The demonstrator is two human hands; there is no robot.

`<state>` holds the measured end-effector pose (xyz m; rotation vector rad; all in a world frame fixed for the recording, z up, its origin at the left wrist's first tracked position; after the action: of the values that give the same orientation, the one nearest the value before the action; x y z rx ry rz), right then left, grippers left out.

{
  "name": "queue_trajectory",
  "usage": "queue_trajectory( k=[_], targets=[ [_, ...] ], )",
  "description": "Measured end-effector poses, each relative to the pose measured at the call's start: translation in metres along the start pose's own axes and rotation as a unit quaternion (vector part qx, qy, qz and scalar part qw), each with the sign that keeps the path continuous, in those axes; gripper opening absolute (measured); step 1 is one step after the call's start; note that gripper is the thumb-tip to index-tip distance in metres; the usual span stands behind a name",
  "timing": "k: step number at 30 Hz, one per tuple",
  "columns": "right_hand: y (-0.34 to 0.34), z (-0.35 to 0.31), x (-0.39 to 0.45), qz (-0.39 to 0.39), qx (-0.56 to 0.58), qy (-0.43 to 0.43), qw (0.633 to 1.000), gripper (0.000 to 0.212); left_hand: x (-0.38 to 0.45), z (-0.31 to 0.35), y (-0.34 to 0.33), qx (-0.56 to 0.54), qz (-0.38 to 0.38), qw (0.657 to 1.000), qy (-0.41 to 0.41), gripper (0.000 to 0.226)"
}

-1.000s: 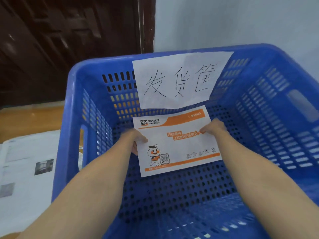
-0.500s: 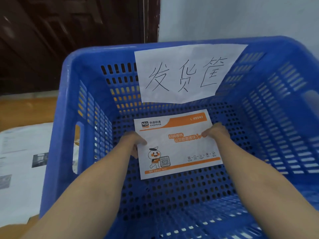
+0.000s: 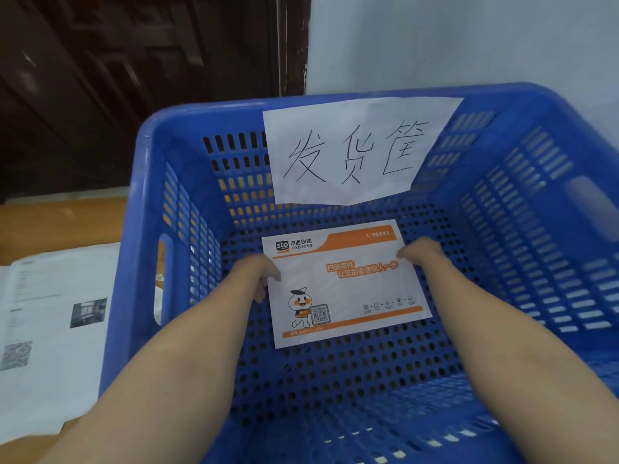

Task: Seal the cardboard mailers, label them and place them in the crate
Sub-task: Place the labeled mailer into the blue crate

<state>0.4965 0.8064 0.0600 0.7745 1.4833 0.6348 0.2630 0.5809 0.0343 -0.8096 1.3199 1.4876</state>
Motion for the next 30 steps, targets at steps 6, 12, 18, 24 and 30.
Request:
queue_trajectory(
  k=[6,12,18,24,30],
  targets=[
    [0.020,-0.002,-0.033,-0.084,0.077,0.033,0.993,0.065,-0.034,0.017,0.011,0.008,0.008,0.999,-0.045,0.065],
    [0.062,-0.010,-0.108,-0.097,0.090,0.101,0.986,0.059,-0.112,0.038,0.011,-0.034,0.029,0.989,-0.140,0.075],
    [0.094,-0.012,-0.169,-0.076,0.132,0.167,0.974,0.069,-0.186,0.048,0.006,-0.072,0.042,0.970,-0.230,0.074],
    [0.112,-0.017,-0.228,-0.045,0.154,0.240,0.957,0.069,-0.242,0.043,0.020,-0.041,0.063,0.950,-0.302,0.071],
    [0.124,-0.038,-0.303,0.034,0.230,0.328,0.915,0.057,-0.301,0.012,0.059,-0.060,0.103,0.912,-0.393,0.066]
  ],
)
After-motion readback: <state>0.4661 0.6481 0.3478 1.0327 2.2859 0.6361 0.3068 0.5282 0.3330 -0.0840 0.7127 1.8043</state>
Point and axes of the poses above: each hand's wrist, its own x-axis towards the middle knuckle, its own y-axis out of the back of the hand, z = x × y, the point moved 4 cm from there along x, towards the middle knuckle, and after that the axes turned 2 degrees about z, right-handed, at the moved point
